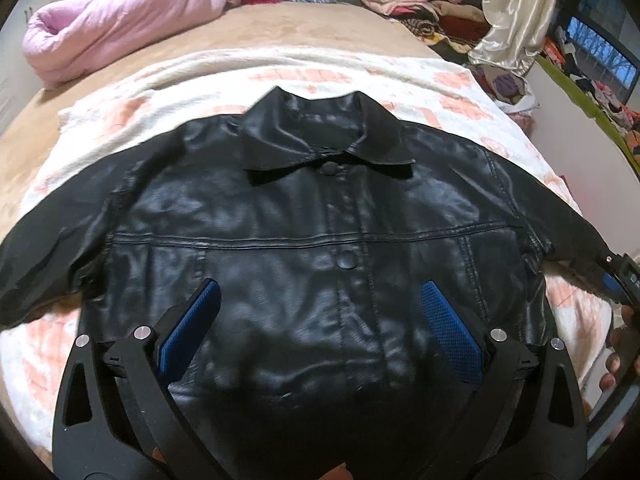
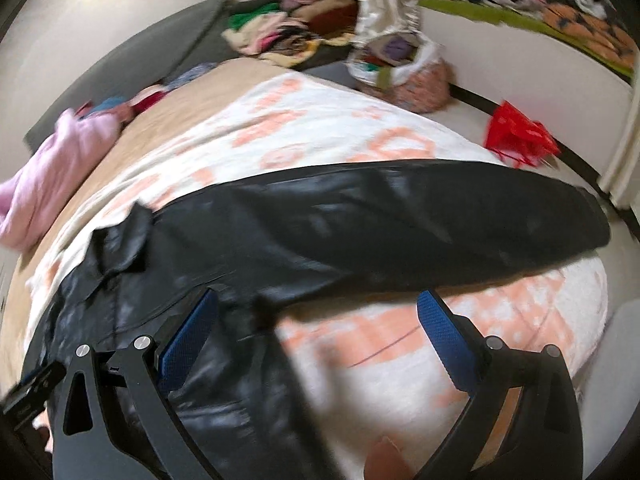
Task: Fold large clothes
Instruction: 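Grasp the jacket sleeve cuff with the right gripper and lift it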
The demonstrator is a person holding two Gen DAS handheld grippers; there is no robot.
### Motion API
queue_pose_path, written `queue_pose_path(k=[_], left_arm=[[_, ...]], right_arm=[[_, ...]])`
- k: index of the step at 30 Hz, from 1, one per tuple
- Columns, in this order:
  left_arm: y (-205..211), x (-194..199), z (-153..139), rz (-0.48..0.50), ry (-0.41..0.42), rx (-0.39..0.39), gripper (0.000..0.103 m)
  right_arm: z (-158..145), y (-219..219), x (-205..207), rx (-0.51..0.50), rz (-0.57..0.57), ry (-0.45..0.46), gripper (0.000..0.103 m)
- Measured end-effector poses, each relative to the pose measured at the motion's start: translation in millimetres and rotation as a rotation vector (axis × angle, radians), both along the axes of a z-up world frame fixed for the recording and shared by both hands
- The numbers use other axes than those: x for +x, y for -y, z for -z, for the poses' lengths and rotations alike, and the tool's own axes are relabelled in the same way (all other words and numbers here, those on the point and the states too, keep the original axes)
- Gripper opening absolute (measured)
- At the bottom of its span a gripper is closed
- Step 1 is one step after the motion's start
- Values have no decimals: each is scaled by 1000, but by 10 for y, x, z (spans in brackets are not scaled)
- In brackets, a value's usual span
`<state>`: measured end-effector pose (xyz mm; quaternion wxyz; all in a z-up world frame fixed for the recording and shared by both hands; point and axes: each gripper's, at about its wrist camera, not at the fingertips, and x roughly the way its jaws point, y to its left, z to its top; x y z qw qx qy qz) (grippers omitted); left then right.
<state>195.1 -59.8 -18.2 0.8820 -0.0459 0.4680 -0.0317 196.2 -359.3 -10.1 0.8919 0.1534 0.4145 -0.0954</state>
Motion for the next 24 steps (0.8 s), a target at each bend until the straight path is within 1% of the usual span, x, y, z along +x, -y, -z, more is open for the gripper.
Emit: queue_pose_path(k=[5, 8, 11, 18, 22, 24], left_arm=[[152, 135, 16, 27, 1, 26, 94], [190, 214, 34, 39, -4, 14, 94], [240, 324, 72, 46, -8, 12, 94], [279, 524, 159, 29, -28, 29, 94], [248, 581, 202, 15, -47, 18, 94], [235, 591, 214, 11, -48, 19, 94]], right_arm=[[158, 436, 92, -4, 126, -36, 99], [271, 683, 125, 17, 202, -54, 99], [385, 952, 102, 50, 314, -67, 99], [516, 1474, -54, 84, 541, -66, 99], [620, 1752, -98, 131, 622, -82, 99], [727, 1920, -99, 201, 655, -65, 99]])
